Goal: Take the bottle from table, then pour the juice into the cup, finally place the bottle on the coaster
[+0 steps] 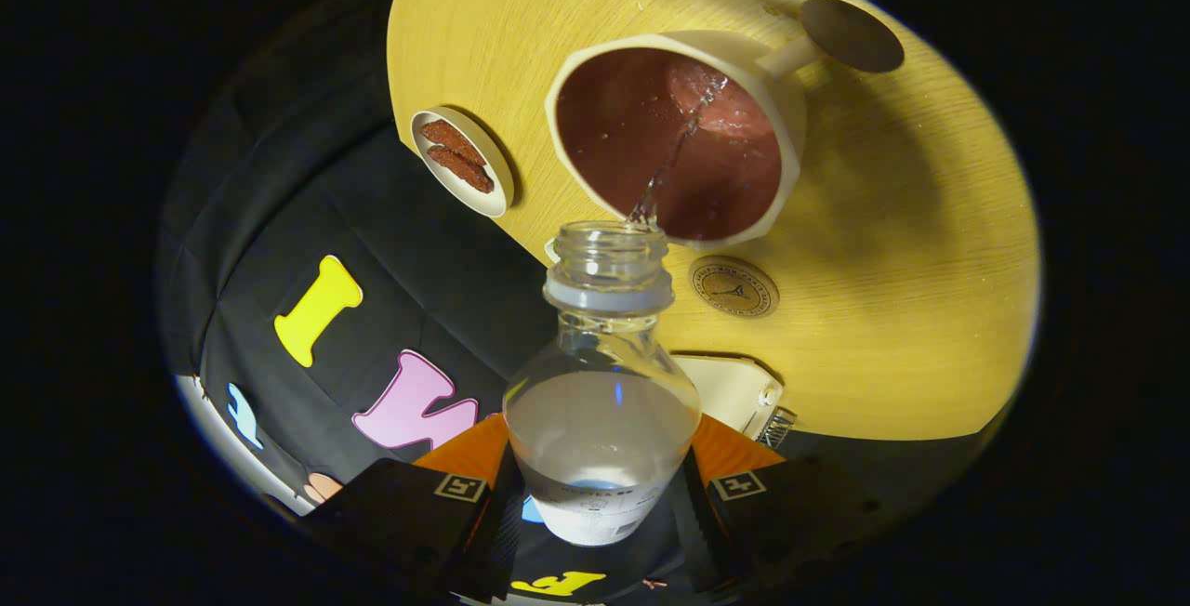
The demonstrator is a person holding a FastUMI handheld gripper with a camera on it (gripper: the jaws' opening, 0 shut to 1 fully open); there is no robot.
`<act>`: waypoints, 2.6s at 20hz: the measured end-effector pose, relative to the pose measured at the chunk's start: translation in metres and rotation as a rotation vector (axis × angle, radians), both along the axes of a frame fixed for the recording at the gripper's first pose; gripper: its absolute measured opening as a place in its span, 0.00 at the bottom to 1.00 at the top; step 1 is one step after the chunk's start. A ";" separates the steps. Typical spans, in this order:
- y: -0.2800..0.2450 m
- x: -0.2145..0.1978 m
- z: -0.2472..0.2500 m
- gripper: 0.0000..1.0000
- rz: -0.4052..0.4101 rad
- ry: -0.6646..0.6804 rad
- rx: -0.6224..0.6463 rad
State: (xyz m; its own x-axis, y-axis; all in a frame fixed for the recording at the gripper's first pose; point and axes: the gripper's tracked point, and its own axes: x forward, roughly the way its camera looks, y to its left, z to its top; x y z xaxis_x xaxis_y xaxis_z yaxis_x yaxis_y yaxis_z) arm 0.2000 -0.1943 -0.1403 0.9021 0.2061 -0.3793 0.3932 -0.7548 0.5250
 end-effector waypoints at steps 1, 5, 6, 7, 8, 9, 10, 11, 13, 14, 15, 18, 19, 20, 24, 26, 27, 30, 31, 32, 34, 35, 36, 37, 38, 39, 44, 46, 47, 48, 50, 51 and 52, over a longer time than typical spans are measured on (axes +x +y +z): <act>0.001 0.002 0.001 0.72 0.000 0.004 0.016; 0.000 0.003 0.007 0.72 -0.004 0.005 0.052; 0.000 0.004 0.011 0.72 -0.006 0.002 0.062; 0.001 0.004 0.015 0.72 -0.002 0.003 0.071; 0.001 0.004 0.017 0.73 0.000 0.006 0.078; 0.001 0.004 0.018 0.73 0.000 0.006 0.089; 0.002 0.005 0.019 0.72 -0.001 0.006 0.101; 0.002 0.005 0.020 0.73 -0.001 0.006 0.112; 0.001 0.006 0.021 0.72 -0.006 0.008 0.128; 0.001 0.006 0.023 0.72 -0.014 0.006 0.131; 0.001 0.006 0.023 0.73 -0.015 0.005 0.136; -0.003 0.004 0.025 0.72 -0.023 0.004 0.143; -0.004 0.003 0.026 0.73 -0.025 0.004 0.146; -0.005 0.002 0.026 0.72 -0.024 0.005 0.149; -0.001 0.004 0.025 0.73 -0.018 0.010 0.157; -0.002 0.003 0.023 0.73 -0.017 0.012 0.159; -0.001 0.004 0.023 0.73 -0.017 0.013 0.160; -0.003 0.001 0.022 0.73 -0.019 0.016 0.155; -0.003 0.001 0.022 0.72 -0.020 0.018 0.155; -0.004 0.001 0.022 0.72 -0.021 0.018 0.155; -0.004 0.000 0.022 0.72 -0.019 0.018 0.155; -0.004 0.000 0.022 0.72 -0.019 0.019 0.155; -0.004 0.000 0.022 0.72 -0.018 0.020 0.156; -0.004 0.000 0.022 0.73 -0.019 0.021 0.157; -0.004 0.000 0.022 0.73 -0.019 0.021 0.156; -0.005 0.000 0.022 0.72 -0.019 0.022 0.156; -0.005 -0.001 0.021 0.72 -0.024 0.022 0.157; -0.007 -0.002 0.021 0.73 -0.029 0.021 0.156; -0.008 -0.003 0.020 0.73 -0.032 0.022 0.153; -0.007 -0.003 0.019 0.73 -0.030 0.024 0.147; -0.003 -0.005 0.017 0.72 -0.005 0.028 0.115; -0.001 -0.006 0.016 0.72 0.011 0.028 0.091; -0.001 -0.007 0.016 0.72 0.018 0.025 0.065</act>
